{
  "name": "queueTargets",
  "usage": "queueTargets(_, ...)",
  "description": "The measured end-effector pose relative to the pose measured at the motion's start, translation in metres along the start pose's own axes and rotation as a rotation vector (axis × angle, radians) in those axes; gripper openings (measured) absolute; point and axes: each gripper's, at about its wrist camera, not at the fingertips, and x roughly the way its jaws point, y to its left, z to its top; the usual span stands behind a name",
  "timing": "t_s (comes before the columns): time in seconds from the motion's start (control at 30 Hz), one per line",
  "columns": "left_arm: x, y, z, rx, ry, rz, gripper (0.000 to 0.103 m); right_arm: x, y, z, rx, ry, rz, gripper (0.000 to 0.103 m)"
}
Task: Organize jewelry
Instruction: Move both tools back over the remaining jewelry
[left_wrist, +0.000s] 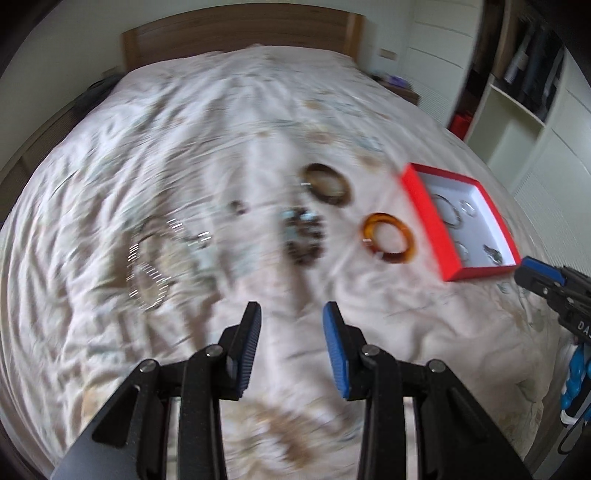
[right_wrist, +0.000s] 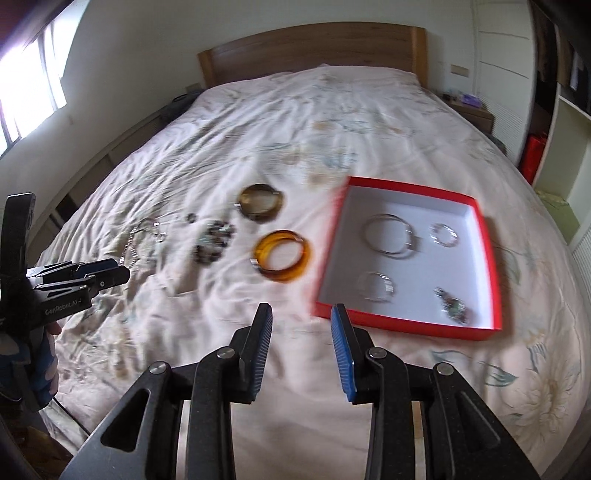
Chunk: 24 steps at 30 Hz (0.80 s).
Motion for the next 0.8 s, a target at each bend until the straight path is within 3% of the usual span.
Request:
queueTargets(0.17,-0.012,0.052,-0.02,-0.082,-0.022,0.068,0.033,0.01,0.033,0.001,-0.03,0.015,0.043,0.035)
queueTargets(0.37,-0.015,0.099,-0.037,-0.166,-0.025,0.098,0.033,0.026,0.06,0.001,-0.071,0.054,0.083,0.036)
queueTargets(0.57,-0.007,0.117,-0.046,-0.212,-0.021,0.088,0.033,0.044,0.068,0.001,-0.08,0.089,0.101,0.036)
queueTargets(0.8,0.008,0.114,-0.039,-0.22,-0.021,0.019,0.033,0.069,0.065,0.004,-0.068,0.126,0.11,0.036)
